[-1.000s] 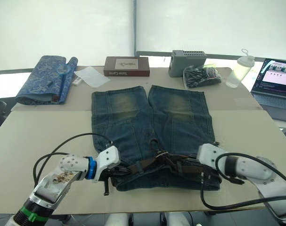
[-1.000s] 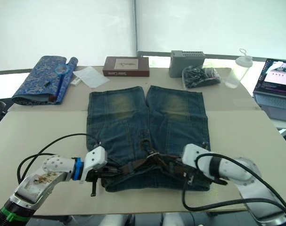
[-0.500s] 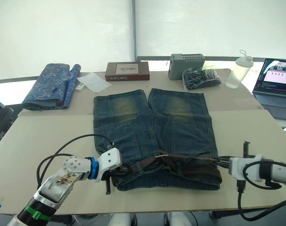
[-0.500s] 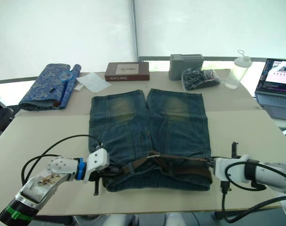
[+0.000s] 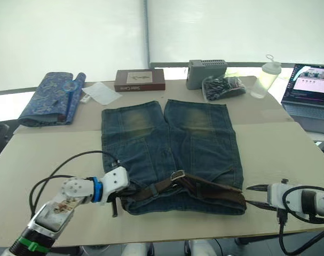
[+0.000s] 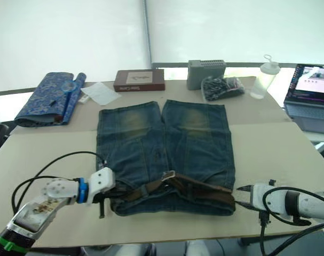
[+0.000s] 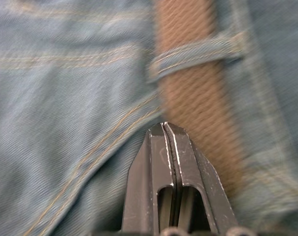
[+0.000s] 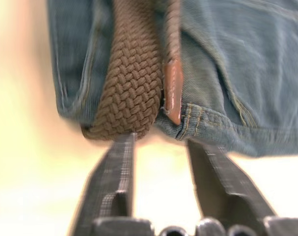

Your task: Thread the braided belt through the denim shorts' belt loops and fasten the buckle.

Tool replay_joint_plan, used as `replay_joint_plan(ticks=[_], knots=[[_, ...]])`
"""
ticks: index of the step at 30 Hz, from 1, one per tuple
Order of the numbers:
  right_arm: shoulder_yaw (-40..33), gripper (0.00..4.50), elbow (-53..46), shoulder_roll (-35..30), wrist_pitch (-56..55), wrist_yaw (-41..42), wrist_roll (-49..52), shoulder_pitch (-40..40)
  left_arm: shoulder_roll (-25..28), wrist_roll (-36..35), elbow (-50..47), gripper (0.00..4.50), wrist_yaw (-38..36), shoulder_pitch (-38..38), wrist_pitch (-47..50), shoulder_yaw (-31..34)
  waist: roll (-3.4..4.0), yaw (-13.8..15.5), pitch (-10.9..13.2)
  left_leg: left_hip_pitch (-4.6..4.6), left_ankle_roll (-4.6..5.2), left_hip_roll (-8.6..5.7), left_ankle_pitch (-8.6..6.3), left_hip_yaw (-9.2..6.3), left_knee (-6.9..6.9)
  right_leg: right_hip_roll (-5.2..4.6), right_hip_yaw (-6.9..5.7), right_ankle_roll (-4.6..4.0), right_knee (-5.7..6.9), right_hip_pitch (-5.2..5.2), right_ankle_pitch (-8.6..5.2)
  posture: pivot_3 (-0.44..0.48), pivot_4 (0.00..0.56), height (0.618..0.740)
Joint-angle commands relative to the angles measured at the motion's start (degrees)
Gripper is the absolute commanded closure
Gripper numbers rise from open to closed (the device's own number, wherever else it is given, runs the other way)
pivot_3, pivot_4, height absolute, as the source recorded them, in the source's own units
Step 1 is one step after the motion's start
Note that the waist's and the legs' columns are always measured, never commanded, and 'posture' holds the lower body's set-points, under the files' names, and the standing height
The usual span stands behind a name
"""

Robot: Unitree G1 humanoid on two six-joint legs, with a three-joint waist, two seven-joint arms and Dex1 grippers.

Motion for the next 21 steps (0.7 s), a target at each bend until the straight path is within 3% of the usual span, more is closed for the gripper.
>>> replay_joint_plan(ticks=[1, 2, 5, 8, 11, 17, 21], knots=[[-9.5, 1.68, -12.2, -2.3, 20.7, 2.5, 22.1, 3.0, 3.8, -3.6, 0.2, 4.5, -5.1, 2.2, -1.1, 5.6, 0.01, -0.3, 0.1, -0.03, -0.01, 0.02, 0.0, 0.0, -0.03, -0.02, 0.0, -0.04, 0.02, -0.05, -0.02, 0.0, 0.15, 0.74], [-10.0, 1.68, -14.7, -1.9, 24.2, 0.9, 27.8, 1.6, 3.6, -9.6, -2.0, 4.5, -5.4, 0.7, 4.3, 8.5, -0.09, -0.4, 0.2, 0.05, -0.01, 0.07, 0.0, -0.01, -0.21, -0.05, 0.01, -0.11, 0.01, -0.07, -0.06, 0.0, 0.15, 0.74], [-7.0, 2.55, -19.6, -0.2, 31.5, -7.2, 41.0, -6.0, 2.3, -21.8, -7.5, 4.5, -4.0, -4.6, 16.3, 13.1, -0.95, -0.3, 0.8, -0.01, -0.03, 0.35, 0.01, -0.14, -0.19, 0.08, -0.22, -0.15, -0.01, -0.1, -0.06, 0.0, 0.15, 0.74], [4.3, 3.61, -20.8, 6.0, 36.2, -18.1, 39.2, -18.4, -0.9, -26.7, -10.5, 4.5, 0.2, -9.5, 23.2, 12.8, -1.26, 0.0, 0.9, -0.07, -0.09, 0.34, 0.03, -0.17, -0.17, 0.13, -0.3, -0.1, -0.12, -0.05, -0.05, 0.0, 0.15, 0.74], [17.5, 4.47, -17.7, 13.6, 36.2, -24.0, 26.4, -27.4, -6.0, -24.0, -11.7, 4.5, 6.7, -13.1, 26.2, 7.9, -1.27, -0.3, 1.0, -0.12, -0.17, -0.08, -0.02, -0.08, -0.21, 0.12, -0.16, 0.46, -0.16, -0.07, 0.14, 0.0, 0.15, 0.74], [27.7, 4.47, -8.0, 23.5, 32.3, -25.1, 13.7, -33.2, -15.6, -19.2, -9.2, 4.5, 14.6, -16.3, 28.4, 0.1, -1.27, -0.1, 1.0, -0.58, 0.09, -0.64, -0.17, -0.05, -0.05, -0.17, -0.08, 0.28, -0.15, -0.43, 0.48, 0.0, 0.15, 0.74], [31.8, 4.47, -6.1, 23.2, 31.5, -19.8, 9.9, -32.4, -16.1, -15.4, -7.9, 4.5, 13.6, -14.5, 26.4, -4.2, -1.27, -0.2, 1.0, -0.69, 0.16, -0.8, -0.21, -0.08, -0.04, -0.31, -0.07, 0.32, -0.14, -0.57, 0.5, 0.0, 0.15, 0.74]])
